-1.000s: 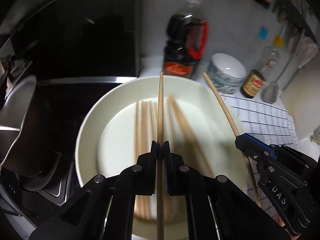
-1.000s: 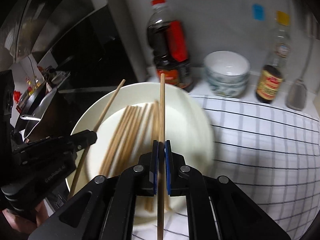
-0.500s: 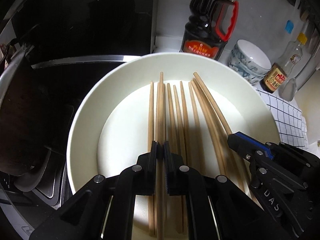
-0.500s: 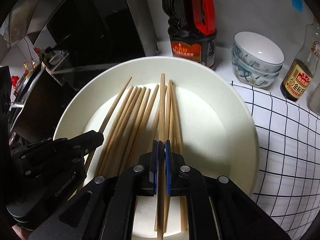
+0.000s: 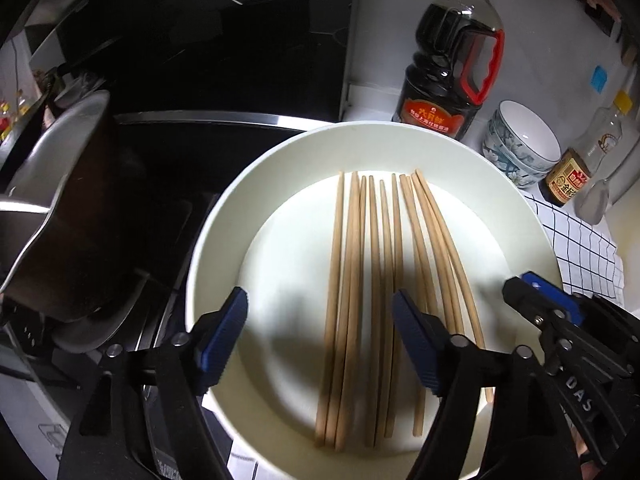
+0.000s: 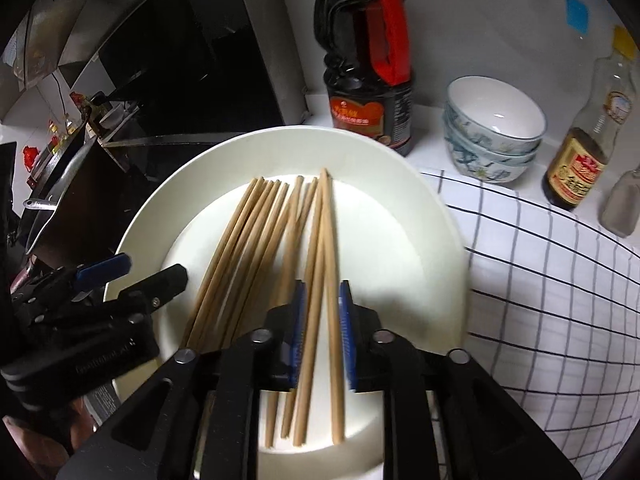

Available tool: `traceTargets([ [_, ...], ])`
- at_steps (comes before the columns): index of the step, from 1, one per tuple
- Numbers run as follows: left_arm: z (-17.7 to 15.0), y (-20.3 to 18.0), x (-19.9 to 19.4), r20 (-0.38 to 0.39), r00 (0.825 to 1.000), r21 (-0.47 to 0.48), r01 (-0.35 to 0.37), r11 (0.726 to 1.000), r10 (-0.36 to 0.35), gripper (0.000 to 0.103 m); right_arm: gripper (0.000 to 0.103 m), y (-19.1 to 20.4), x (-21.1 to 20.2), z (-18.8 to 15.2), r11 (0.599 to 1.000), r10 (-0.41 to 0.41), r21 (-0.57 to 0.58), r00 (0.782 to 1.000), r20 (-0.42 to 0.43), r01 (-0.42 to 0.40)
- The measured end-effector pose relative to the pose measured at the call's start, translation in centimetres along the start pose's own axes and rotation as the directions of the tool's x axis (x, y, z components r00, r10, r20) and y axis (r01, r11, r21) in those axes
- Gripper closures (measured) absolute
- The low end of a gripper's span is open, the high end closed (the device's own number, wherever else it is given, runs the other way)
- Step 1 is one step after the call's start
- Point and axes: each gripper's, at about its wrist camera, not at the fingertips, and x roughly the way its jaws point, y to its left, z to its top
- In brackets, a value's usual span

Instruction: Organize utensils

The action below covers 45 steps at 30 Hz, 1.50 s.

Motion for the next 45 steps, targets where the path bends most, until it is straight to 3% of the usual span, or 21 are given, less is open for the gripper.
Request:
traceTargets([
  [5,-0.9,-0.1,-1.8,0.006,1.000,-0.009,-0.005,1.000,0.005,0.016,0.073,-0.4,-1.7,-0.6,1.000,0.002,0.005,1.000,0.005,-0.002],
  [19,-1.7,-0.9,-6.2,0.047,0.999,-0.019,-0.014,1.000,0.015,0.010,0.056,-0.3,-6.2,-1.6,1.000,0.007,0.003,0.999,0.041,-0.007],
  [45,-2.8,-0.8,-8.6,0.066,0.996,-0.038,-0.050,0.998,0.052,0.008,0.049,-0.3,-7.9,-2.4,1.000,0.008,-0.011,0.999,0.045,-0.007],
])
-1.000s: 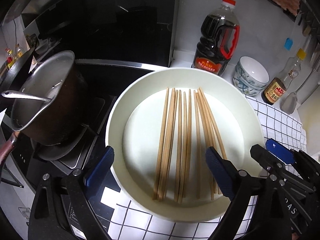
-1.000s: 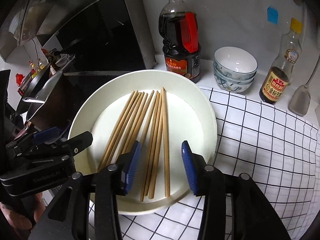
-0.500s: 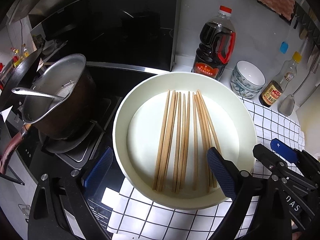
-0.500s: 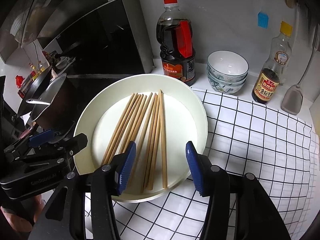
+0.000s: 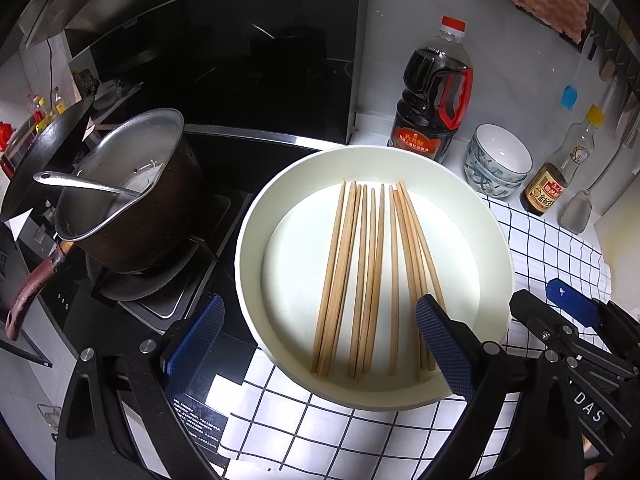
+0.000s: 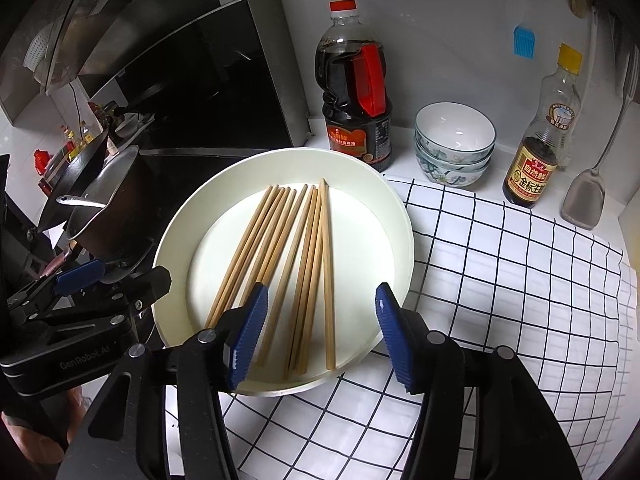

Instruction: Organize utensils

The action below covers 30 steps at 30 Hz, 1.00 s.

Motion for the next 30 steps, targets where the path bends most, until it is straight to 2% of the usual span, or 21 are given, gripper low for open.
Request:
traceTargets([
  [30,0.18,-0.12,-0.32,0.003,1.000,0.009,-0.014,1.000,0.014,0.007,0.046,-0.12,-0.44,-0.10,1.000,0.002,-0.001,1.000,-0.004,-0.002],
])
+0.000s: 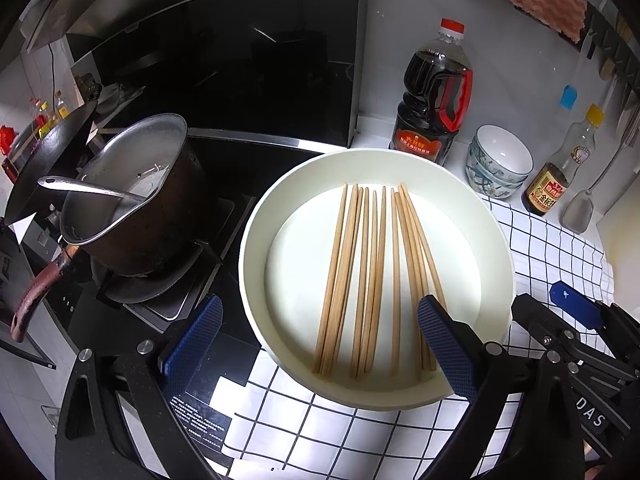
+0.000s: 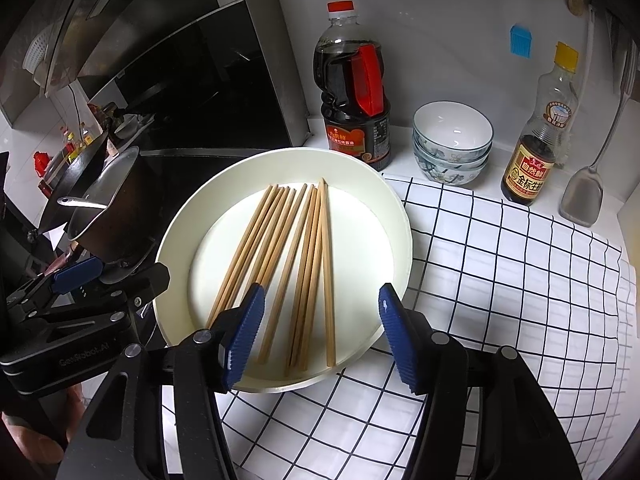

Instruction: Organize utensils

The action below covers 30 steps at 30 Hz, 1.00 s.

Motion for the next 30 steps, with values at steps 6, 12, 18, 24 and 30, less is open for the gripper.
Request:
traceTargets([
  [6,-0.07,0.01,0.32,-0.022,1.000,-0.003,-0.010,1.000,0.010,0.006,0.045,-0.03,-0.05,-0.05,1.000,-0.002,0.002,1.000,-0.003,0.002],
  [12,-0.24,-0.11,0.56,-0.040,0.999,-0.003,-0.008,1.000,0.008,0.006,0.045,0.09,-0.04,-0.08,1.000,-0.003,0.002,1.000,-0.005,0.003],
  [18,-0.13,-0.12,0.74,-0.048,0.999,0.001,-0.012,1.000,0.012,0.006,0.045,0.32,0.10,-0.10,1.000,-0.003,-0.002,1.000,-0.008,0.003],
  [24,-0.10,-0.01,0.95,-0.055,0.998,0.000,-0.002,1.000,0.002,0.006,0.045,0.41,0.17,-0.03,1.000,-0.002,-0.003,1.000,-0.011,0.002],
  [30,-0.23,-0.07,0.81,-0.049,0.999,0.000,0.008,1.000,-0.008,0.006,0.045,0.47,0.22,-0.09,1.000,-0.003,-0.003,1.000,-0.011,0.003],
])
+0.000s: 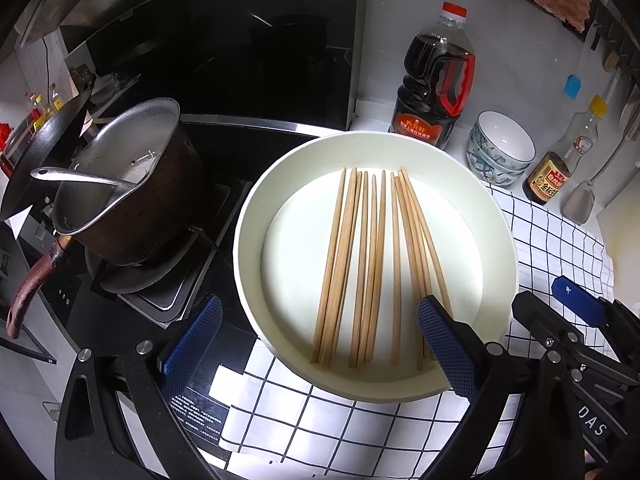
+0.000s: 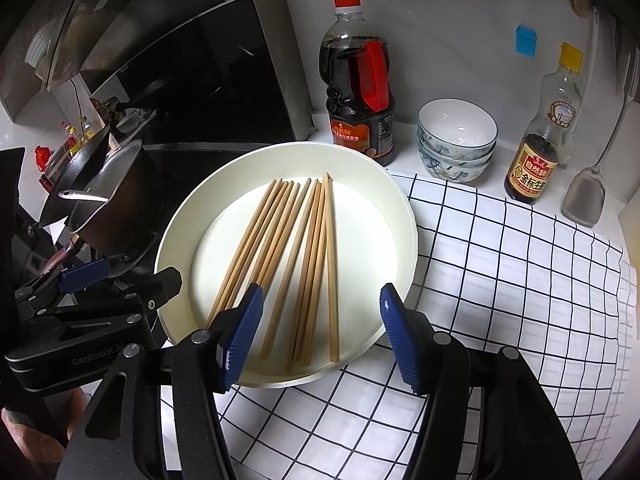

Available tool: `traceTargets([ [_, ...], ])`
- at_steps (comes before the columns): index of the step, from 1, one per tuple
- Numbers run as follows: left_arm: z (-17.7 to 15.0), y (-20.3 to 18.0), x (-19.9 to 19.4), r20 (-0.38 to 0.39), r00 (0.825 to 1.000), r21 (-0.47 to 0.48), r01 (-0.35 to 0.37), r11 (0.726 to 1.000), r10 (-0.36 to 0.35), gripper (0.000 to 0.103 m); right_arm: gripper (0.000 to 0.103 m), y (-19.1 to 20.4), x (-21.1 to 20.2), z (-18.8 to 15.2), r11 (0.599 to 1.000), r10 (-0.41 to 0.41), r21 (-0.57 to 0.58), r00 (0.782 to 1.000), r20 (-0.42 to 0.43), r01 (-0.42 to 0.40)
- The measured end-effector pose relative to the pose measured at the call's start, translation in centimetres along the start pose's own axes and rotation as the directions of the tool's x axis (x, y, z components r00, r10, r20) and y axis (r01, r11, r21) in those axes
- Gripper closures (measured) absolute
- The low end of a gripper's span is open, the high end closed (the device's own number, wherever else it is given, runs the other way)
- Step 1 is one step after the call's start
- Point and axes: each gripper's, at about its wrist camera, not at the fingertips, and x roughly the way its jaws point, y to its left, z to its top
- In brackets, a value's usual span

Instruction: Organize utensils

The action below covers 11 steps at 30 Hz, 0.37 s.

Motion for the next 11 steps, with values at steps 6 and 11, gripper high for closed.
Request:
traceTargets([
  [6,0.05,-0.02,-0.03,-0.003,1.000,0.000,-0.025,1.000,0.025,0.006,0.045,0.12,0.00,-0.06,1.000,0.002,0.000,1.000,-0.001,-0.002],
  [11,-0.02,0.07,-0.14,-0.002,1.000,-0.008,-0.026,1.000,0.026,0.006,0.045,0.13,-0.01,-0.06,1.000,0.002,-0.001,1.000,0.000,-0.002],
])
